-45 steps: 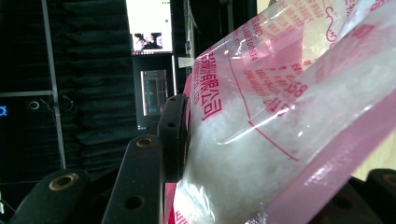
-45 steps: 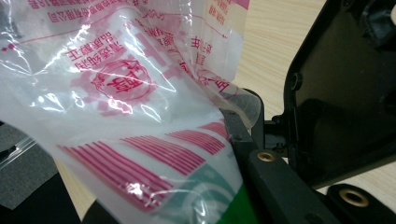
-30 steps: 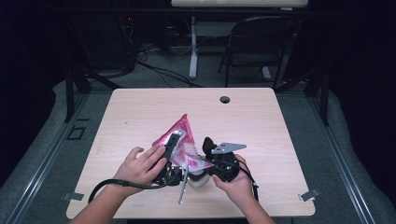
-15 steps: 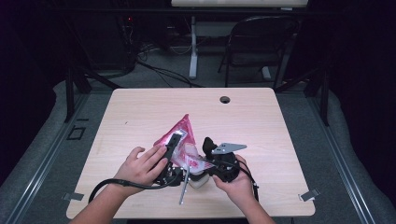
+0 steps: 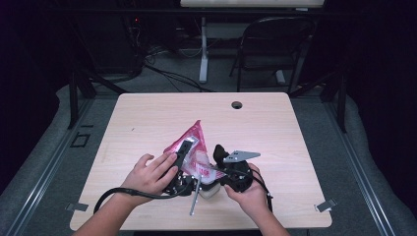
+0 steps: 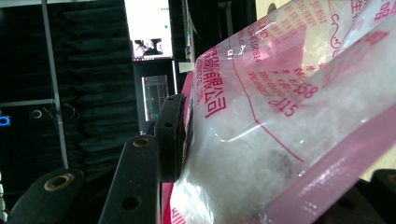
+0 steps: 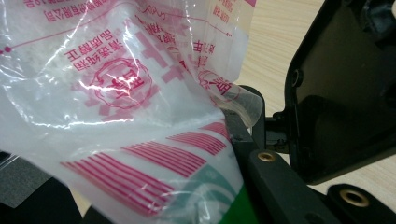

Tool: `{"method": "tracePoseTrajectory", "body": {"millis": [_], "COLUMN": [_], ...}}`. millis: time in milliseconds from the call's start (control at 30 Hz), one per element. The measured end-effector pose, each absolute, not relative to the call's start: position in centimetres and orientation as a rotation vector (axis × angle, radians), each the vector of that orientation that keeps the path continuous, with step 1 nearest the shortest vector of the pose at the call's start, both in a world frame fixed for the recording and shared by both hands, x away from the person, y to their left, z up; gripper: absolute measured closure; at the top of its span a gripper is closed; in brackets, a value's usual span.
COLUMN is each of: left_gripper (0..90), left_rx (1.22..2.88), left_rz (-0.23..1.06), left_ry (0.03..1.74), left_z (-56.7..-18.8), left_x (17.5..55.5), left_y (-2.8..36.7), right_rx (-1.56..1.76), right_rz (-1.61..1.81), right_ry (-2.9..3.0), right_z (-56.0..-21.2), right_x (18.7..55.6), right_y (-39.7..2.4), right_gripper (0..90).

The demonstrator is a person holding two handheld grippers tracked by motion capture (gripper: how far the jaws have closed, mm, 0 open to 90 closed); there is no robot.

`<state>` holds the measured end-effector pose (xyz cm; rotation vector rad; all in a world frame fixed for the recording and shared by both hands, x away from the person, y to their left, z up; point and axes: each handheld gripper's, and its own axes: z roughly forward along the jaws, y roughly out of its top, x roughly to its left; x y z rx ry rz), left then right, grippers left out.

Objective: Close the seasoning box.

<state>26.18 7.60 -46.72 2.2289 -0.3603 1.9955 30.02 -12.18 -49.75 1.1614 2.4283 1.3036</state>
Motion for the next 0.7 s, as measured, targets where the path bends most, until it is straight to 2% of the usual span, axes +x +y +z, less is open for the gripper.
{"method": "tracePoseTrajectory", "body": {"millis": [700], "left_gripper": [62.6], "left_rx": [2.222], "left_rz": [1.999], "left_ry": [-0.359], "left_z": [-46.79], "left_x": [26.19], "left_y": [7.78], "right_rx": [1.158], "right_rz": [1.296], "right_ry": [2.428], "right_z": [-49.70], "right_x": [30.00], "right_y": [-12.11], "right_gripper": [86.9]}}
